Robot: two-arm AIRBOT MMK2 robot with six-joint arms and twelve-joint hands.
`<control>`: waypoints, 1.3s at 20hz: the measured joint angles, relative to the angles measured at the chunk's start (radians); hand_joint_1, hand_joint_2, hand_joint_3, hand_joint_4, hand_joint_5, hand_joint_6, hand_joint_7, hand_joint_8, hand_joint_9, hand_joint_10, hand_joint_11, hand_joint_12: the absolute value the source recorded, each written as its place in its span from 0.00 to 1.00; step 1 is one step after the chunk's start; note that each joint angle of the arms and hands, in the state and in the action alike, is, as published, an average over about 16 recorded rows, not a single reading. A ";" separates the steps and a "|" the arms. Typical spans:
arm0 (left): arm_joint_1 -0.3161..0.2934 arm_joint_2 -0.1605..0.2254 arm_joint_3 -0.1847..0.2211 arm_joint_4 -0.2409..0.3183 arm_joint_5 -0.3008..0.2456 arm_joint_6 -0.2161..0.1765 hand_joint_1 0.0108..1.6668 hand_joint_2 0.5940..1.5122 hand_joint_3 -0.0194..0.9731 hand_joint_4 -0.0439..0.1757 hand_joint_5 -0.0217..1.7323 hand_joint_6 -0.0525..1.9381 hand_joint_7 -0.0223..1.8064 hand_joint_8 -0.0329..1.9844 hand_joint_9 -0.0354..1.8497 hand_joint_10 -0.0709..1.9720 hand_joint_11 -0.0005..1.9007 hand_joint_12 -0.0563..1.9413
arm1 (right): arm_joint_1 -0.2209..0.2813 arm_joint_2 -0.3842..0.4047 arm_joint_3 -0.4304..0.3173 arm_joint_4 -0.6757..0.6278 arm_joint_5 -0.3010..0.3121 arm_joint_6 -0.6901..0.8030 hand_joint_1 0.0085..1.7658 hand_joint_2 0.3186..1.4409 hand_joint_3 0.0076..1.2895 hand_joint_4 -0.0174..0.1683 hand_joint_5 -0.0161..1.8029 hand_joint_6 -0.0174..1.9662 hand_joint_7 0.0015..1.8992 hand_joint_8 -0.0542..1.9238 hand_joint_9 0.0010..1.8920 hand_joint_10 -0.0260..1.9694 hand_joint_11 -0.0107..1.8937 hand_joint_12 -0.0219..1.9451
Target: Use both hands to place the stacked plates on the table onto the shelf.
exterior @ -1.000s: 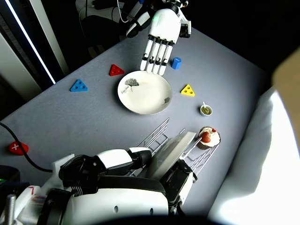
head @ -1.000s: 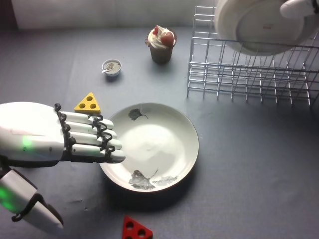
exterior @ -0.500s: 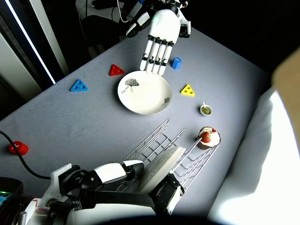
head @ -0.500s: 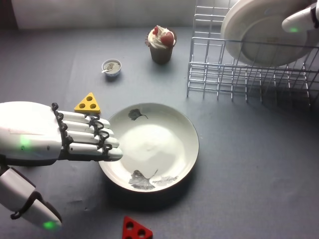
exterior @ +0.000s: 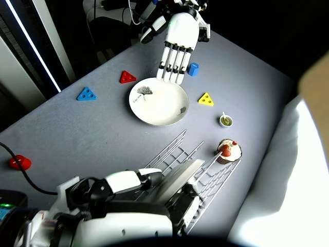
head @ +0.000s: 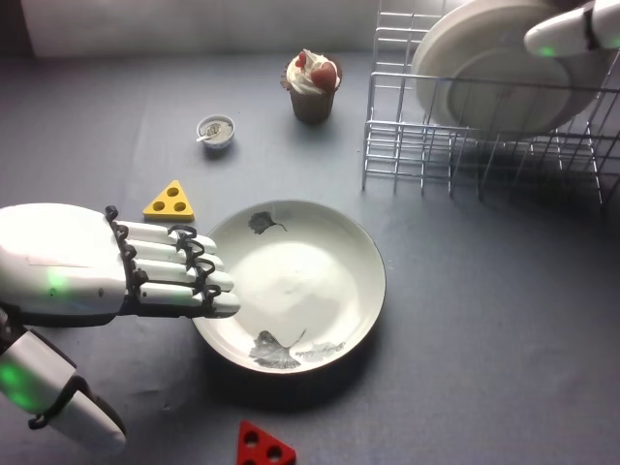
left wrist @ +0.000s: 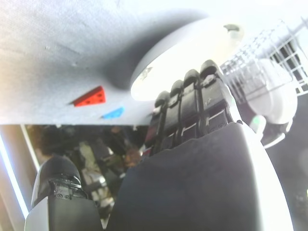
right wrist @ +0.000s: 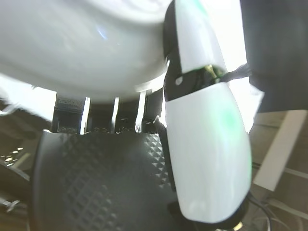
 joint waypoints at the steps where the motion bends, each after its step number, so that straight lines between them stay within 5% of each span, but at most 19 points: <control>1: 0.000 -0.002 0.001 0.000 0.001 0.000 0.07 0.40 0.02 0.19 0.03 0.03 0.03 0.02 0.03 0.04 0.01 0.03 | 0.000 -0.002 -0.001 0.002 0.004 -0.004 0.77 0.62 0.01 0.06 0.48 0.25 0.49 0.12 0.53 0.13 0.54 0.29; 7: 0.009 -0.012 0.004 -0.003 0.004 0.000 0.08 0.41 0.02 0.19 0.03 0.03 0.03 0.02 0.03 0.04 0.01 0.03 | 0.000 -0.011 -0.004 0.029 0.037 -0.035 0.72 0.63 0.01 0.07 0.45 0.08 0.43 0.03 0.49 0.02 0.55 0.12; 17: 0.040 -0.028 0.007 -0.008 0.014 0.000 0.07 0.41 0.01 0.19 0.02 0.03 0.02 0.02 0.03 0.04 0.01 0.03 | 0.011 -0.009 -0.012 0.128 0.131 -0.163 0.66 0.59 0.01 0.07 0.38 0.01 0.35 0.04 0.41 0.01 0.49 0.05; 26: 0.063 -0.037 0.006 -0.019 0.026 0.001 0.07 0.40 0.01 0.19 0.02 0.03 0.03 0.02 0.03 0.04 0.01 0.02 | 0.045 0.010 -0.058 0.112 0.287 -0.209 0.53 0.58 0.01 0.07 0.28 0.01 0.25 0.04 0.28 0.01 0.35 0.02</control>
